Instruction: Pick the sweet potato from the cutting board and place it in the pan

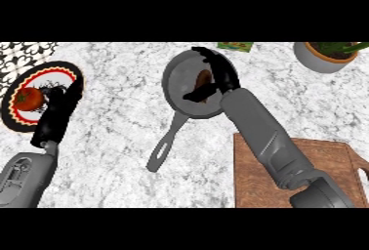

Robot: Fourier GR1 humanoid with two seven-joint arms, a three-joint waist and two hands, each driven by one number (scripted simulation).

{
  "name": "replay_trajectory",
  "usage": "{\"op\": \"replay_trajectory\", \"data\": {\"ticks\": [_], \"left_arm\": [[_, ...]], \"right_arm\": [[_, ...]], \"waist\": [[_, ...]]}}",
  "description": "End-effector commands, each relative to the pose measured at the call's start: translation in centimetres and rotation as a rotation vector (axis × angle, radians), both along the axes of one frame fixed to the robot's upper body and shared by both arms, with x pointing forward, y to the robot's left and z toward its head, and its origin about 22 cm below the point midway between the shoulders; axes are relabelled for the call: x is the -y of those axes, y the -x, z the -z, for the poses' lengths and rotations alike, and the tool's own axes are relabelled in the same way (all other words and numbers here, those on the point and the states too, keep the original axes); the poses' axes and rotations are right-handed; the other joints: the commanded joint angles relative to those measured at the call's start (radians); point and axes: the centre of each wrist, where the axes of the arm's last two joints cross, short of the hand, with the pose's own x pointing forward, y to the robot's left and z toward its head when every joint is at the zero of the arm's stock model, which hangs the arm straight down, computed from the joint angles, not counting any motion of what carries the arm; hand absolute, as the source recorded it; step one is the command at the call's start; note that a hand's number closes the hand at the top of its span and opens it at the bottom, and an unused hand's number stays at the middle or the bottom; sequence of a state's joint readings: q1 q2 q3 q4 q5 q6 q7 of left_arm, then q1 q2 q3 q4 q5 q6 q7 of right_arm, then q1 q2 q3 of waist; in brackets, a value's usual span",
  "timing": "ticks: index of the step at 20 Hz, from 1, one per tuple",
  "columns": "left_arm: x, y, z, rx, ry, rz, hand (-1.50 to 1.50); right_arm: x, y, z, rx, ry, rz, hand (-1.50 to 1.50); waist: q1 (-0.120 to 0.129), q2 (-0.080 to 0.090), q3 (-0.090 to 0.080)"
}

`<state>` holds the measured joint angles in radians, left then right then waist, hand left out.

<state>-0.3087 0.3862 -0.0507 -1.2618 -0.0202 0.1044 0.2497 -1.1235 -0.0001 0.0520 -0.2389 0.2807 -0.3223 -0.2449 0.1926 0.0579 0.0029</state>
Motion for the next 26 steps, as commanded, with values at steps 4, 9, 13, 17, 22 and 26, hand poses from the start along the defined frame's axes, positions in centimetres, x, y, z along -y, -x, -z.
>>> {"op": "replay_trajectory", "data": {"ticks": [4, 9, 13, 17, 22, 26], "left_arm": [[0.0, 0.0, 0.3, -0.008, 0.011, -0.012, 0.0], [-1.3, 0.1, 0.8, -0.019, -0.003, -0.065, 0.0], [-1.9, 1.8, 1.5, -0.029, -0.007, -0.09, 0.0], [-2.8, 2.3, 2.3, -0.047, 0.007, -0.135, 0.0], [-5.0, 3.4, 2.6, -0.052, -0.008, -0.147, 0.0], [-5.1, 3.6, 1.6, -0.069, 0.021, -0.164, 0.0]], "right_arm": [[-0.1, -0.4, -0.8, 0.088, -0.159, 0.065, -1.5], [-0.2, -0.8, -1.7, 0.117, -0.247, 0.143, -1.5], [0.1, -0.8, -1.3, 0.107, -0.284, 0.204, -1.5], [5.6, -1.7, -1.6, 0.143, -0.324, 0.259, -1.5], [10.2, -2.0, -1.9, 0.134, -0.363, 0.235, -1.5], [16.4, -1.3, -1.7, 0.115, -0.35, 0.189, -1.5]], "waist": [[-0.01, -0.009, 0.0], [-0.066, -0.013, -0.002], [-0.101, -0.031, -0.002], [-0.124, -0.03, -0.001], [-0.149, -0.04, -0.002], [-0.168, -0.049, -0.002]]}}
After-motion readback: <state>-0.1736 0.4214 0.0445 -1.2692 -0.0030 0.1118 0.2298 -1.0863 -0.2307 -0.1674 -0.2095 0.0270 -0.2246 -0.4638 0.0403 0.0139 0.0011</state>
